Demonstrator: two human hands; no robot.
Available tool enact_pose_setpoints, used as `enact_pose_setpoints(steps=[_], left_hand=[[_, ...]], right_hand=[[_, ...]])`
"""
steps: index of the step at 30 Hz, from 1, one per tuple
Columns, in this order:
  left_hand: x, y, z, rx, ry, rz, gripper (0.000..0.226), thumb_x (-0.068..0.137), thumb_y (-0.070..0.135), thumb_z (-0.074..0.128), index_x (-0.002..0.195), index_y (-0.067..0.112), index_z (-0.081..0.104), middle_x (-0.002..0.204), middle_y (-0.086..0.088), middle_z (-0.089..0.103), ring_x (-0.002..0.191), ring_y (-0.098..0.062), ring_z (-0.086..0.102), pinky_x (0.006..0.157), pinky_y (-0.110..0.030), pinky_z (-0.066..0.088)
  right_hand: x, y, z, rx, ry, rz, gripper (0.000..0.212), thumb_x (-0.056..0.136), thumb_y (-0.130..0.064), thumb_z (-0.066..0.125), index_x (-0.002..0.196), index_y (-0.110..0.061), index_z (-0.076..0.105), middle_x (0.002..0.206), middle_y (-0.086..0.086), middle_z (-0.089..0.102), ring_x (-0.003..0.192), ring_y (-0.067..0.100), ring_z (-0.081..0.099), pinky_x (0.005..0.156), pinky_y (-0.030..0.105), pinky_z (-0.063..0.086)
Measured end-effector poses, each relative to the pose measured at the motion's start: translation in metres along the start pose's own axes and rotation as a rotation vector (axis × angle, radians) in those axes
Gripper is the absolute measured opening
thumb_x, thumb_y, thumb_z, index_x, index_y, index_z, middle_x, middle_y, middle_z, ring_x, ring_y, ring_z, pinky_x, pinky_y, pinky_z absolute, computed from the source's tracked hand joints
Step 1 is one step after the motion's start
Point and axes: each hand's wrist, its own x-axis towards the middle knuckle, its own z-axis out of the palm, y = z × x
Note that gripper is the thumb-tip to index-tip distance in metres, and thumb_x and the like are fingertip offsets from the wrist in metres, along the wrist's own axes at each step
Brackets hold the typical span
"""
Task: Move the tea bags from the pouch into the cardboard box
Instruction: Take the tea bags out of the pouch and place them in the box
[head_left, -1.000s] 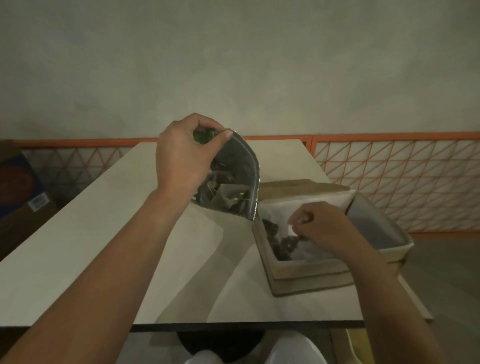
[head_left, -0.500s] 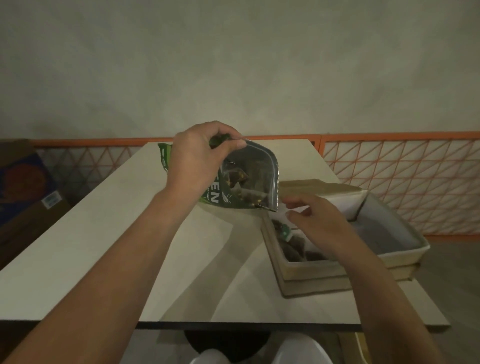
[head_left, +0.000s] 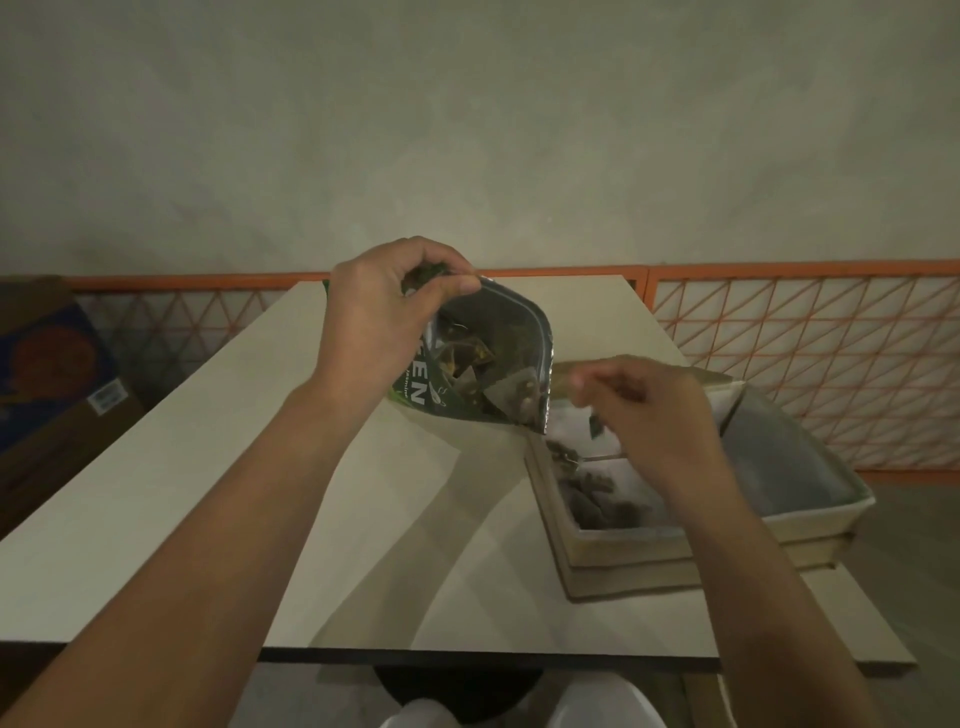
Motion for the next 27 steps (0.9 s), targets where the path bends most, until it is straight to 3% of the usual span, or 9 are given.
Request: enact_pose_setpoints(steps=[4,7,11,13,15,18,21,24,27], left_hand=[[-0.002,0.002,0.002,0.017,0.007,0.007,0.010,0.085,0.026,0.078,0.091,0.032,0.073,0.088,0.025,0.068,0.085,0.009,0.063,0.085,-0.013,0.051],[-0.003,0.004,0.003,0.024,0.014,0.021,0.011,0.086,0.026,0.078,0.092,0.033,0.073,0.086,0.026,0.067,0.086,0.010,0.063,0.086,-0.011,0.050],[-0.002,0.003,0.004,-0.022,0.020,0.023,0.013,0.084,0.024,0.080,0.091,0.033,0.073,0.088,0.024,0.070,0.088,0.004,0.067,0.090,-0.022,0.054],[-0.003,0.001,0.003,-0.067,0.003,0.011,0.014,0.083,0.023,0.082,0.091,0.032,0.075,0.091,0.019,0.073,0.092,-0.004,0.070,0.093,-0.032,0.057],[-0.004,0.000,0.003,-0.090,-0.017,0.008,0.014,0.082,0.022,0.082,0.091,0.030,0.076,0.094,0.016,0.075,0.095,-0.007,0.071,0.095,-0.037,0.057],[-0.003,-0.001,0.002,-0.107,-0.027,0.017,0.015,0.081,0.021,0.083,0.091,0.030,0.076,0.094,0.015,0.075,0.097,-0.009,0.072,0.096,-0.039,0.057],[-0.002,-0.001,0.002,-0.095,-0.032,0.034,0.017,0.081,0.022,0.083,0.089,0.034,0.075,0.092,0.019,0.074,0.094,-0.007,0.072,0.093,-0.037,0.058],[-0.002,-0.002,0.002,-0.104,-0.047,0.033,0.016,0.081,0.020,0.083,0.089,0.031,0.076,0.094,0.016,0.075,0.095,-0.007,0.072,0.094,-0.037,0.058],[-0.002,-0.005,-0.001,-0.124,-0.066,0.041,0.016,0.080,0.018,0.083,0.090,0.029,0.076,0.095,0.009,0.077,0.097,-0.012,0.073,0.095,-0.042,0.058]], right_hand=[[0.001,-0.012,-0.013,0.265,0.130,-0.058,0.012,0.092,-0.016,0.064,0.090,-0.025,0.071,0.079,-0.006,0.073,0.067,0.002,0.065,0.065,0.012,0.051],[0.001,-0.007,-0.021,0.293,0.177,-0.013,0.010,0.093,-0.014,0.062,0.092,-0.020,0.070,0.083,-0.003,0.073,0.071,0.009,0.068,0.065,0.016,0.053],[-0.002,0.009,-0.021,0.057,-0.025,0.099,0.011,0.092,-0.017,0.064,0.085,-0.022,0.071,0.074,-0.011,0.070,0.064,-0.003,0.063,0.056,0.006,0.045],[-0.004,0.015,-0.015,-0.102,-0.093,0.098,0.009,0.092,-0.027,0.064,0.086,-0.028,0.071,0.081,-0.017,0.068,0.073,-0.004,0.063,0.058,0.004,0.042],[-0.006,0.014,-0.008,-0.191,-0.021,0.028,0.004,0.090,-0.032,0.065,0.089,-0.032,0.070,0.093,-0.020,0.062,0.085,0.002,0.059,0.064,0.006,0.039],[-0.011,-0.004,0.007,-0.076,0.115,-0.154,0.005,0.085,-0.023,0.072,0.086,-0.027,0.071,0.091,-0.011,0.053,0.079,0.003,0.052,0.066,0.007,0.038],[-0.014,-0.023,0.033,-0.139,0.021,-0.322,0.009,0.084,-0.017,0.073,0.092,-0.021,0.074,0.077,-0.013,0.054,0.067,-0.001,0.051,0.062,0.007,0.038],[-0.006,-0.032,0.063,-0.338,-0.164,-0.294,0.018,0.092,-0.025,0.064,0.107,-0.024,0.074,0.086,-0.007,0.067,0.071,0.004,0.058,0.069,0.020,0.048],[0.003,-0.036,0.083,-0.508,-0.260,-0.218,0.027,0.097,-0.026,0.052,0.120,-0.027,0.066,0.103,0.002,0.072,0.091,0.024,0.067,0.074,0.029,0.048]])
